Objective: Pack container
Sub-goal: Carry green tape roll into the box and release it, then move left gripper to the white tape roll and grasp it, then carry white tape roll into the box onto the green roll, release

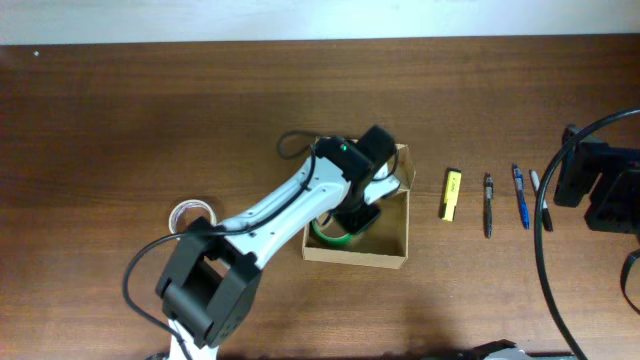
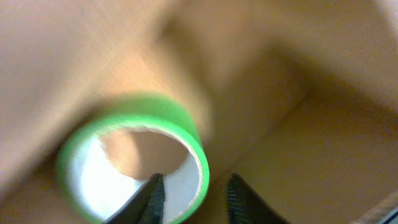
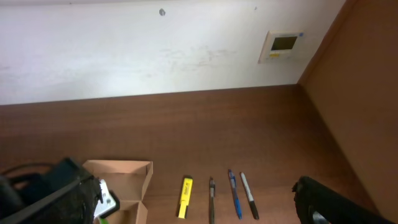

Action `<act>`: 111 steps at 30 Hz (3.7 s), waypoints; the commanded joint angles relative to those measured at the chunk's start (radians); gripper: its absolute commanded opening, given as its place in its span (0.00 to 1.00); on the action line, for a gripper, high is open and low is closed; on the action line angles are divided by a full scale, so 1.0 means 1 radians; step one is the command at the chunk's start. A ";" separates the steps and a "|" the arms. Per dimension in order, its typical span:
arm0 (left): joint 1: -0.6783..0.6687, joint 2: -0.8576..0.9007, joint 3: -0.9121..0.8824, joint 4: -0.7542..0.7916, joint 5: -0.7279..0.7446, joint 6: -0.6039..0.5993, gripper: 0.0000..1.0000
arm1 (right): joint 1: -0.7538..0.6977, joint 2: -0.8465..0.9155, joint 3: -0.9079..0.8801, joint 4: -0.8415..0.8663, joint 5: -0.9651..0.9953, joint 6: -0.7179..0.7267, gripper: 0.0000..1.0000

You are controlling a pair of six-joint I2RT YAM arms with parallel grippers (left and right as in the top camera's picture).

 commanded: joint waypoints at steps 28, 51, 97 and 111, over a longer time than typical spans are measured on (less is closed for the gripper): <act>0.565 -0.259 -0.271 -0.112 -0.035 -0.317 0.52 | 0.008 -0.001 -0.002 -0.006 -0.015 -0.006 0.99; 0.769 -0.259 -0.486 0.124 -0.147 -0.366 0.46 | 0.008 0.006 -0.002 -0.006 -0.056 -0.014 0.99; 0.765 -0.377 -0.323 0.174 0.008 -0.298 0.02 | 0.008 0.010 -0.002 -0.006 -0.069 -0.018 0.99; 0.328 -0.434 0.042 0.047 0.006 -0.224 0.02 | 0.008 0.010 -0.002 -0.006 -0.069 -0.018 0.99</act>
